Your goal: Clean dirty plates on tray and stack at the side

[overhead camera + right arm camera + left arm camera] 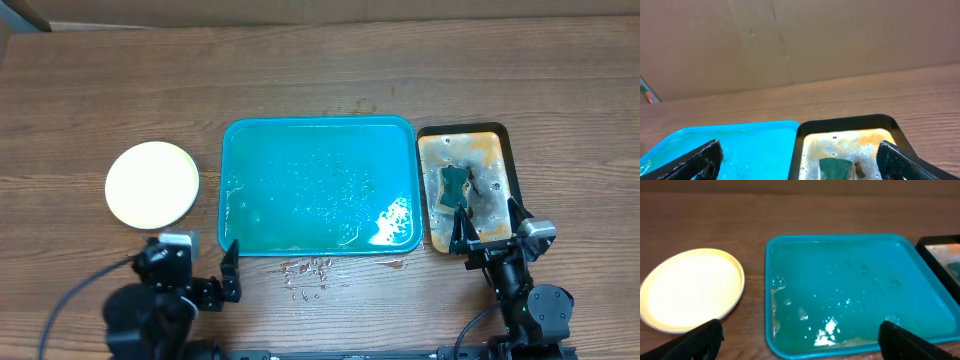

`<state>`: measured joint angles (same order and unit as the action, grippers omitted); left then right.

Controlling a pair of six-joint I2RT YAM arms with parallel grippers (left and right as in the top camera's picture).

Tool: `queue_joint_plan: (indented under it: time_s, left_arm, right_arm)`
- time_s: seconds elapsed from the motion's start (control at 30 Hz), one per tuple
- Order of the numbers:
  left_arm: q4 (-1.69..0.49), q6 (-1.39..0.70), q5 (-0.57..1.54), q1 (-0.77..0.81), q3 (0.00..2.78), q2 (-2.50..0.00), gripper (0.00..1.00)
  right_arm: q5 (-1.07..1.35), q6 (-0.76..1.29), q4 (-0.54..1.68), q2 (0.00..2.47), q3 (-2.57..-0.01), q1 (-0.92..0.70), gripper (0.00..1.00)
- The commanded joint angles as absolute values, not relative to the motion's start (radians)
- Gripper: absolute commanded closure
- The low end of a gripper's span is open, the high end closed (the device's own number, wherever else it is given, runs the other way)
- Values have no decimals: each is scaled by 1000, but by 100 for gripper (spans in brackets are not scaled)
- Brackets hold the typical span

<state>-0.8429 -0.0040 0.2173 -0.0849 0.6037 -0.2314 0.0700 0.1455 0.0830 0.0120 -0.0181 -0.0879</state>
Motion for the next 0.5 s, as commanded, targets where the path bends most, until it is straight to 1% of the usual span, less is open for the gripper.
queue_joint_plan:
  time_s: [0.0, 0.13, 0.37, 0.4, 0.47]
  left_arm:
    - [-715, -61, 260, -81, 415, -96, 0]
    - [-493, -143, 259, -77, 239, -1, 0]
    - [11, -153, 222, -77, 25, -4, 0]
    - [53, -153, 206, -76, 2, -4, 0]
    - [34, -140, 178, -75, 5, -4, 0]
  right_arm:
    - [56, 145, 80, 3, -8, -94, 0]
    - [56, 145, 80, 3, -8, -94, 0]
    - [56, 145, 80, 3, -8, -94, 0]
    - [56, 145, 80, 3, -8, -94, 0]
    - [56, 145, 80, 3, -8, -94, 0]
